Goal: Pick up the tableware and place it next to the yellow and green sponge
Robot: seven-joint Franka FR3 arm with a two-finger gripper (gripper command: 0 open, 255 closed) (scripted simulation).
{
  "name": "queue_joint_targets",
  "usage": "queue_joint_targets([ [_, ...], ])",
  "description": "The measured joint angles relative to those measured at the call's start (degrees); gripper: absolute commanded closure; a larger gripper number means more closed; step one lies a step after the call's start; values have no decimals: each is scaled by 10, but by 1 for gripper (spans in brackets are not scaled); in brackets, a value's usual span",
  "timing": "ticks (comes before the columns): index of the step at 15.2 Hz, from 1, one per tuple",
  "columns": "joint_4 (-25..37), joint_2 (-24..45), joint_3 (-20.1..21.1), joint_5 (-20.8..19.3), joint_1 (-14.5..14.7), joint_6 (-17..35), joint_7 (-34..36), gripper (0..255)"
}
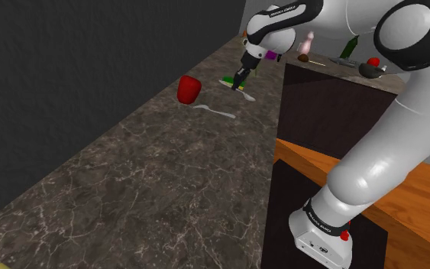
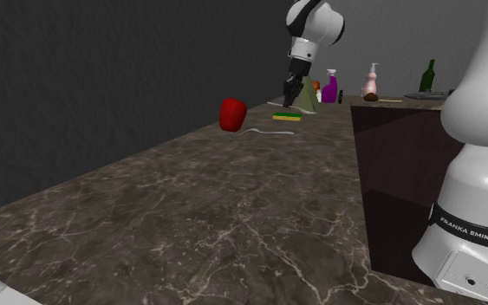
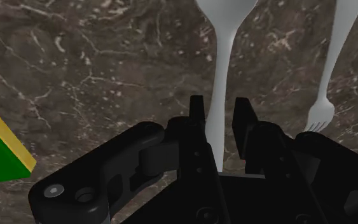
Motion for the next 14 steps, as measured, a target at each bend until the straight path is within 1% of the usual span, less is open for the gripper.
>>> queue_joint_targets([
  [6,70,51,-31,10,-42,-37,-70,255],
  [14,220,154,-62,27,-106,-108,-152,255],
])
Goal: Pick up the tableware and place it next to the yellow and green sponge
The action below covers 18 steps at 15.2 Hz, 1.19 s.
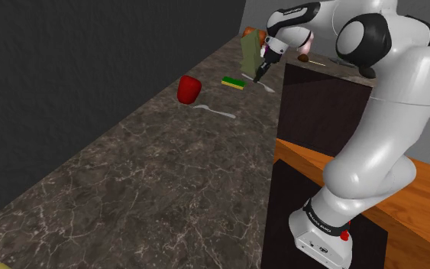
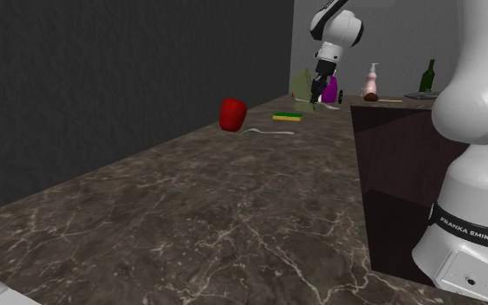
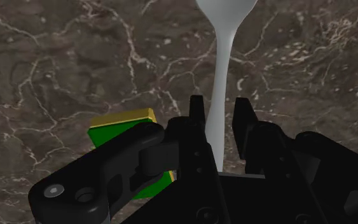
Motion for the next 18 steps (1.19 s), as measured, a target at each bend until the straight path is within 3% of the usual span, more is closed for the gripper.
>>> queue_joint_targets([
  [2,65,40,-5,5,-18,-29,-13,255],
  [4,78,57,-7,9,-29,-30,-28,255],
  [18,33,95,-1,25,-32,48,-58,255],
])
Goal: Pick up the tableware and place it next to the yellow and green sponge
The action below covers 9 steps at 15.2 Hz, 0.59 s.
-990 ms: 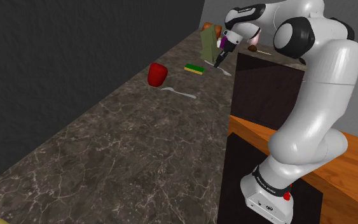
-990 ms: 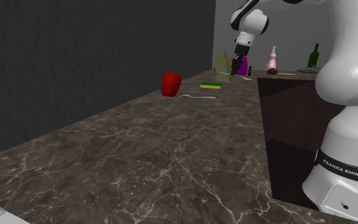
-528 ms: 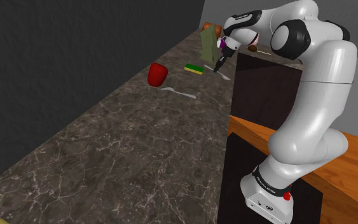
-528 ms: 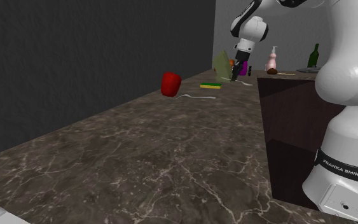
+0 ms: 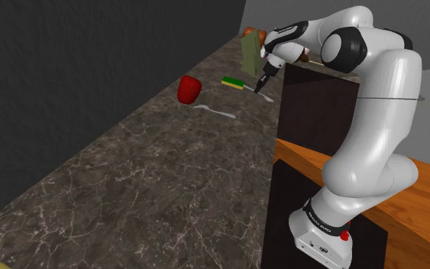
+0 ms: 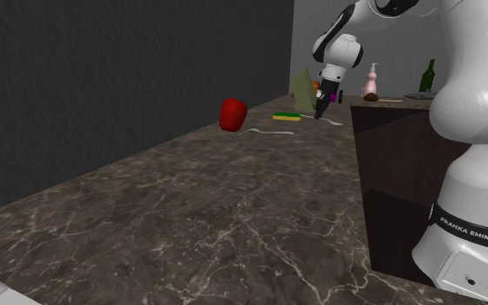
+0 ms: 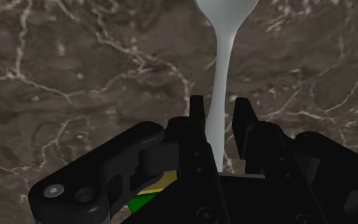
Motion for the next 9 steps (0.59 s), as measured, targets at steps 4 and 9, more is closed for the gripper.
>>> queue_joint_targets([
  [4,-5,0,0,1,0,6,-2,255],
  [9,-5,1,0,1,0,6,-2,0],
])
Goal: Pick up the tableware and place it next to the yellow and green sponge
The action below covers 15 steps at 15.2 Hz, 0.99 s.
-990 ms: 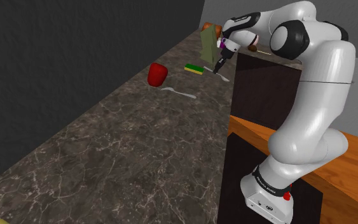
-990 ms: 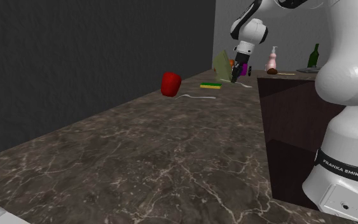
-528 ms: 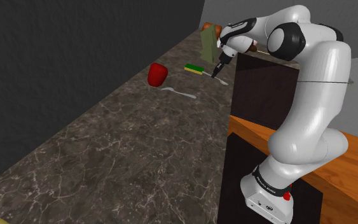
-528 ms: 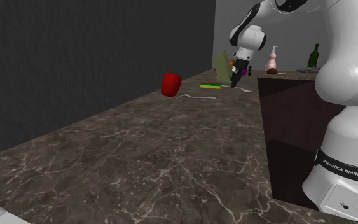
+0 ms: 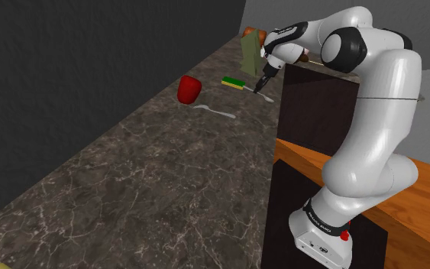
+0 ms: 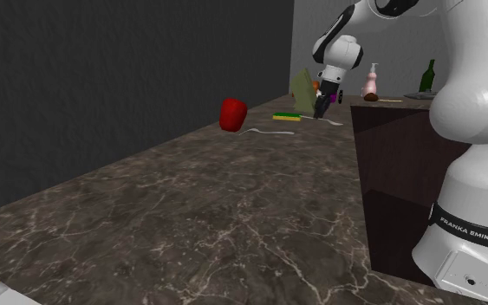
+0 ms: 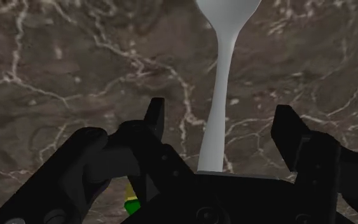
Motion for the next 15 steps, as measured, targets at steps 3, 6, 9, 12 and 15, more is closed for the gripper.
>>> queue_joint_targets([
  [3,0,0,0,0,0,0,0,0],
  [6,7,-10,-3,-4,-3,-18,1,0],
  [9,20,-29,-7,-10,-6,-49,6,0],
  [12,26,-29,-8,-11,-7,-55,7,0],
  [15,27,-29,-8,-11,-7,-56,7,0],
])
